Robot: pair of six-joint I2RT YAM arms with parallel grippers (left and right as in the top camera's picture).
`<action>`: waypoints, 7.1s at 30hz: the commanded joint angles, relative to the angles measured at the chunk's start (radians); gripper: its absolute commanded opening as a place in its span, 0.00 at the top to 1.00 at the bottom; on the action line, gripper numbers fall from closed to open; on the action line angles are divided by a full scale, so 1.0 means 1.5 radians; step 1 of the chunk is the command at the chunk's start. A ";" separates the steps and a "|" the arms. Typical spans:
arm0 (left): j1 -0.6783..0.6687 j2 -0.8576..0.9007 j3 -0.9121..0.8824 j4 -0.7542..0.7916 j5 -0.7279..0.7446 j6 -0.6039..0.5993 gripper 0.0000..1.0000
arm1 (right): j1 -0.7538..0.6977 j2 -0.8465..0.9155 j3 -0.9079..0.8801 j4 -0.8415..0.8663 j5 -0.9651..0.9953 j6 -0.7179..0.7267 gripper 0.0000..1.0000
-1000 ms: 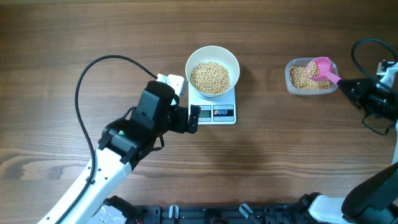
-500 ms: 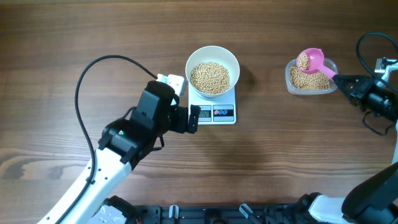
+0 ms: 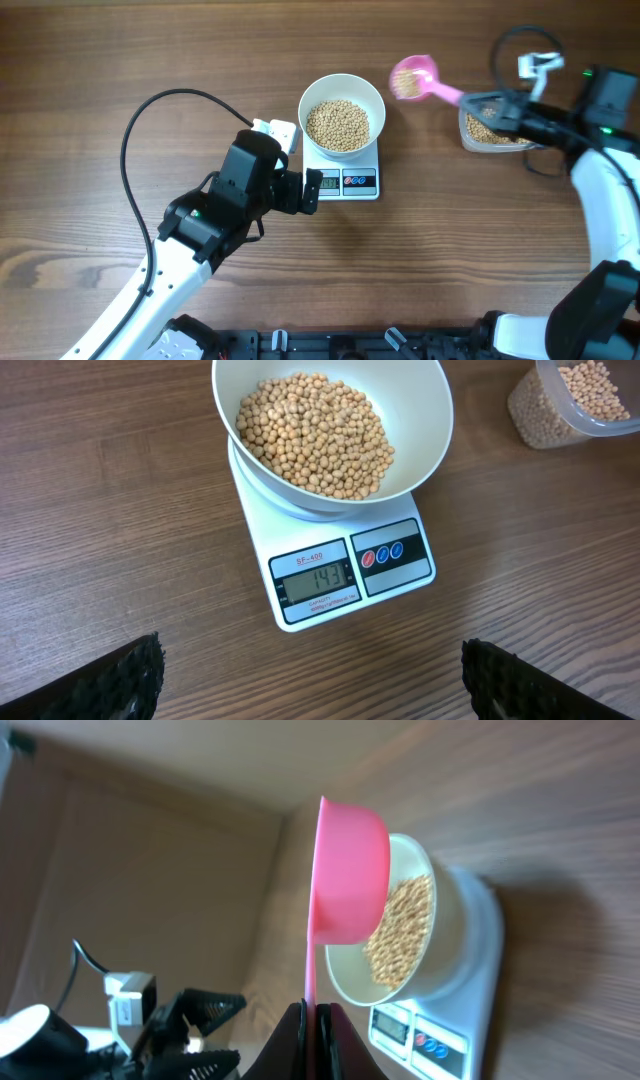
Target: Scoop item into bowl and weigh 150g on scale
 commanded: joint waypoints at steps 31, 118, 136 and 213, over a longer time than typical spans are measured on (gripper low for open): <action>-0.003 0.004 0.010 0.002 0.006 0.001 0.00 | 0.362 -0.074 0.013 0.064 0.507 -0.220 0.96; -0.003 0.004 0.010 0.002 0.006 0.001 0.00 | -0.079 -0.136 0.012 -0.128 0.573 -0.367 0.96; -0.003 0.004 0.010 0.002 0.006 0.001 0.00 | 0.095 -0.136 0.012 -0.113 0.989 -0.482 0.96; -0.003 0.004 0.010 0.002 0.006 0.001 0.00 | 0.454 0.014 0.011 0.032 0.614 -0.287 0.96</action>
